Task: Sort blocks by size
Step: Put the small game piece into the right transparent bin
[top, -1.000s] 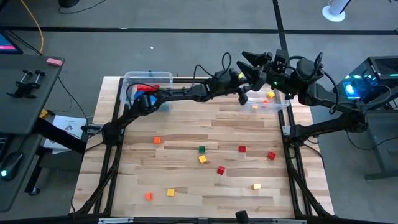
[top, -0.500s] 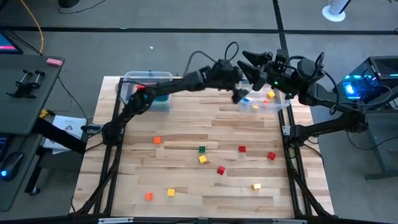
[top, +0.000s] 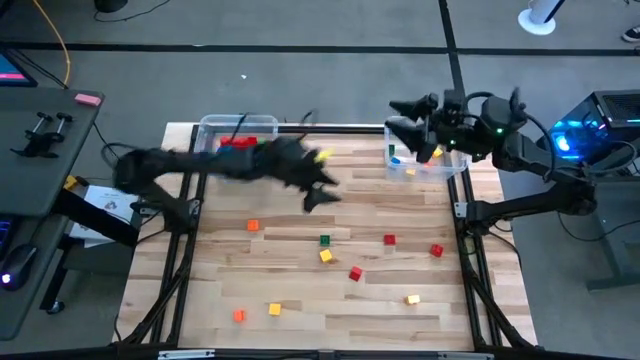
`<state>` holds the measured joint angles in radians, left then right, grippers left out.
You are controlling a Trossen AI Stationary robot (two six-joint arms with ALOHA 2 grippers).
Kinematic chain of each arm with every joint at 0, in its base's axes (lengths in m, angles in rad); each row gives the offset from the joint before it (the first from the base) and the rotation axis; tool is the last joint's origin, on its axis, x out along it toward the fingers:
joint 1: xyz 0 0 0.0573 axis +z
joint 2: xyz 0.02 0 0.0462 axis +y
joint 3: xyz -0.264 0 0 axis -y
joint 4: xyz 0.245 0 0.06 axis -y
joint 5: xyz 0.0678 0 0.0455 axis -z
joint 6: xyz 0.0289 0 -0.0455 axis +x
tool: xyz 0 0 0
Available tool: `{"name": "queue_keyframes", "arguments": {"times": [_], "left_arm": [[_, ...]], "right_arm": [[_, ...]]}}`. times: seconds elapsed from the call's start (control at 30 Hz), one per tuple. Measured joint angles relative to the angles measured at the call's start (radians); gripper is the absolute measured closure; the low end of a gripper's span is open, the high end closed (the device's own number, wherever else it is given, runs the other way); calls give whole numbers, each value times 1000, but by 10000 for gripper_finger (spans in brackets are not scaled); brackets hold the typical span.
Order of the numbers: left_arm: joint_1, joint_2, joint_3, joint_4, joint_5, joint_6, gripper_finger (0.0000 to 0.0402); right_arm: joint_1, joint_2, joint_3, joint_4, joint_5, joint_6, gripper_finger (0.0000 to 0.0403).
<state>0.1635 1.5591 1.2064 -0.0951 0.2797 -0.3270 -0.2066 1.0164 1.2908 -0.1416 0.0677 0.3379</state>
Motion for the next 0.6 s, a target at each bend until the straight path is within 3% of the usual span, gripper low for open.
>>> {"name": "queue_keyframes", "arguments": {"times": [0.1,0.23,0.33,0.47,0.6], "left_arm": [[-105,-176,-290,264,-141,-219,133],[-259,-373,-481,409,-397,-320,133],[-336,-462,-524,348,-532,-291,133],[-381,-547,-519,279,-579,-203,133],[-383,-568,-522,274,-579,-134,133]], "right_arm": [[8,-4,0,-149,-70,70,53],[104,36,1,-472,-80,201,53],[233,111,1,-817,-53,323,53],[406,229,-48,-1213,-69,450,53],[533,316,-179,-1219,-166,464,53]]}}
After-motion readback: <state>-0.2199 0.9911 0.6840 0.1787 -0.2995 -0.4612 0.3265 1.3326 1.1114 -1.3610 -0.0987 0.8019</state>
